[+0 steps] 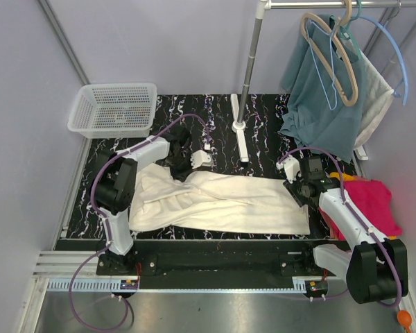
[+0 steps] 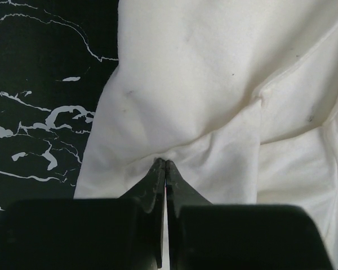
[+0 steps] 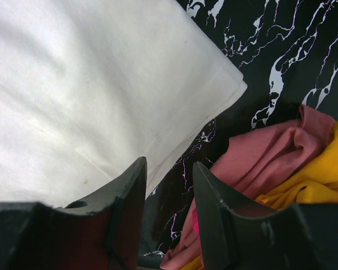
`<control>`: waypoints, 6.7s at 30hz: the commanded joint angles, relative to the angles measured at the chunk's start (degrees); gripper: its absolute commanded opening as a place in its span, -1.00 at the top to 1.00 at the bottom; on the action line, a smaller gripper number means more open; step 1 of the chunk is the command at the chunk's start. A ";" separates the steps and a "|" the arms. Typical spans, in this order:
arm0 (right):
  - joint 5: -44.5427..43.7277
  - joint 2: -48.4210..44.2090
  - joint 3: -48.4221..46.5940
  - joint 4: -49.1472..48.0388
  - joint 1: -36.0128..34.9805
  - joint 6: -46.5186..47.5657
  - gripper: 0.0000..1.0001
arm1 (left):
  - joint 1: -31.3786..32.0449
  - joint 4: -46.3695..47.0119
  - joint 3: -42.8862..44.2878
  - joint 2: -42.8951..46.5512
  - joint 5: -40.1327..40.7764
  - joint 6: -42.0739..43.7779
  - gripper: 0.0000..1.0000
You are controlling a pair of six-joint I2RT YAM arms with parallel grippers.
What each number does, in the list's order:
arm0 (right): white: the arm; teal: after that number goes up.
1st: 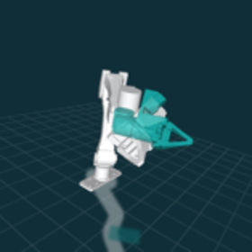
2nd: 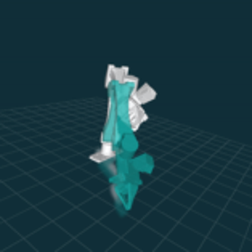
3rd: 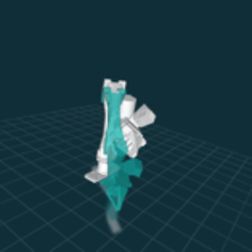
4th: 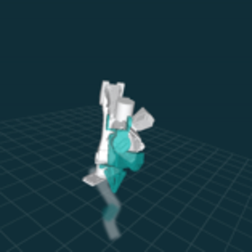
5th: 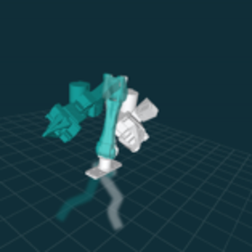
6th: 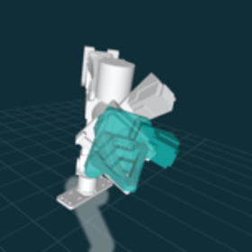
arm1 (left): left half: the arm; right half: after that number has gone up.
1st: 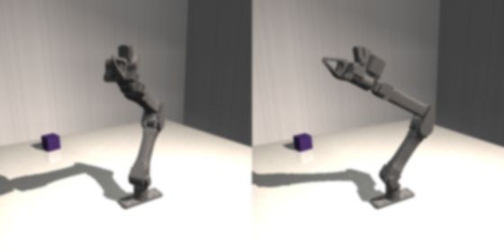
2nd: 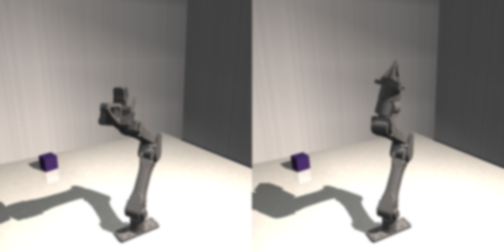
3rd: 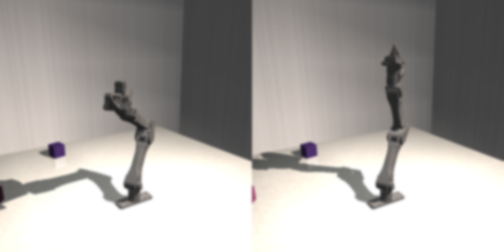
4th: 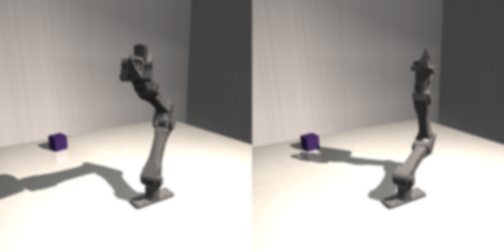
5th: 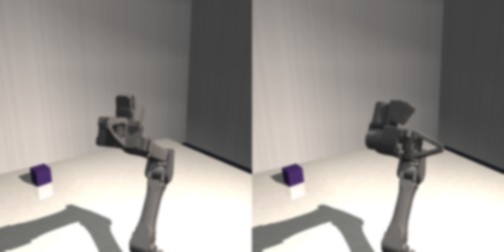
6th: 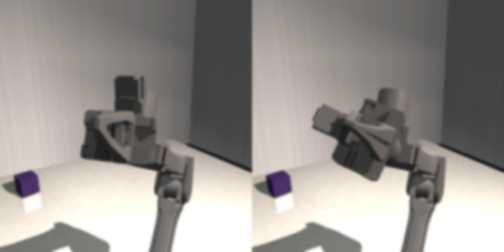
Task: Fold and stack the t-shirts
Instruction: Fold the tshirt
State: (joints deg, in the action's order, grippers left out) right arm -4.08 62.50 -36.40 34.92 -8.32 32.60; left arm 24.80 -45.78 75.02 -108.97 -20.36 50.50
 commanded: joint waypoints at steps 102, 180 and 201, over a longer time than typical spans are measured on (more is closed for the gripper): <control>-0.93 -0.89 0.63 -0.82 -0.30 0.01 0.09 | 9.74 -5.02 -27.03 42.62 18.25 3.99 0.15; -1.11 -1.68 0.89 -0.90 -0.38 -0.26 0.09 | 10.71 5.43 -31.69 34.09 19.39 2.06 -0.12; -1.29 -1.86 0.98 -0.82 -0.38 -0.43 0.09 | 10.54 5.88 -31.17 30.57 19.39 2.32 0.95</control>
State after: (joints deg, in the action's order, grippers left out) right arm -5.04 61.56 -35.40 34.76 -8.32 33.08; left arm 35.44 -40.86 43.35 -78.63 -1.04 52.42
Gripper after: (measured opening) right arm 0.457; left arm 0.105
